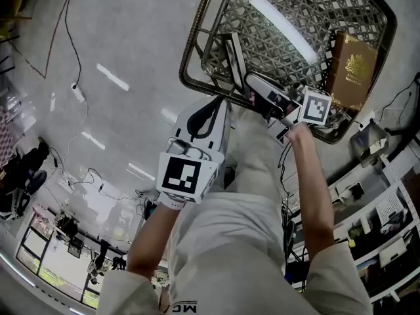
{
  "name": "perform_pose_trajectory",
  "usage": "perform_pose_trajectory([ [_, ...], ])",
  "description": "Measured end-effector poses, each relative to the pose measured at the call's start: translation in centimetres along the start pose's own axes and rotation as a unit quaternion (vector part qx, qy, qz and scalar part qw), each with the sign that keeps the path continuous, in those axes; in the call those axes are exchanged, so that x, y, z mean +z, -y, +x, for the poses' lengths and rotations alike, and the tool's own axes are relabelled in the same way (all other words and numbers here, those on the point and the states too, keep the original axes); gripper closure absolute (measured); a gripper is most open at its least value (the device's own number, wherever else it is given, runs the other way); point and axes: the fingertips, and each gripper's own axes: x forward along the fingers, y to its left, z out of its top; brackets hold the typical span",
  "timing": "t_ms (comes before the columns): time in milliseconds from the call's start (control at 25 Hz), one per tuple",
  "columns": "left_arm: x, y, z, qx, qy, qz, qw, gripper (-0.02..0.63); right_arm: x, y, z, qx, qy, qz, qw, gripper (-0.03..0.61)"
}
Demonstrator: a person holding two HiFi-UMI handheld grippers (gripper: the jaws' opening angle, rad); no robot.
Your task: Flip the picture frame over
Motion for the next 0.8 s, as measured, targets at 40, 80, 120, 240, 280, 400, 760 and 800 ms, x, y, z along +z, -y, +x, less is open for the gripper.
perform_pose_trajectory([
  [40, 0.0, 0.2, 0.1, -0.001, -0.001, -0.001, 1.0, 0.589, 0.1, 0.1, -0.2, -0.005, -0.001, -0.006, 1.0, 0.52],
  [80, 0.0, 0.3, 0.2, -0.003, -0.001, 0.001, 1.0, 0.589, 0.2, 0.2, -0.4, -0.011, -0.003, -0.013, 1.0, 0.521],
  [120, 0.0, 0.4, 0.3, -0.004, -0.001, 0.005, 1.0, 0.589, 0.3, 0.2, -0.6, -0.018, -0.004, -0.021, 1.0, 0.52],
  [240, 0.1, 0.9, 0.6, -0.006, -0.001, 0.007, 1.0, 0.589, 0.6, 0.5, -1.2, -0.036, -0.003, -0.041, 0.999, 0.515],
  [280, 0.0, 1.0, 0.7, -0.007, -0.001, 0.009, 0.9999, 0.589, 0.7, 0.5, -1.5, -0.043, -0.002, -0.049, 0.998, 0.511],
  [400, 0.1, 1.4, 0.7, -0.009, 0.0, 0.016, 0.9998, 0.589, 1.3, 0.8, -2.2, -0.073, 0.001, -0.082, 0.994, 0.511],
  [760, -0.5, 2.1, 0.6, -0.016, -0.006, 0.026, 0.9995, 0.589, 2.3, 1.8, -3.8, -0.141, 0.032, -0.138, 0.98, 0.516],
  [800, -0.6, 2.2, 0.6, -0.016, -0.007, 0.026, 0.9995, 0.589, 2.3, 2.1, -4.0, -0.149, 0.032, -0.142, 0.978, 0.516],
])
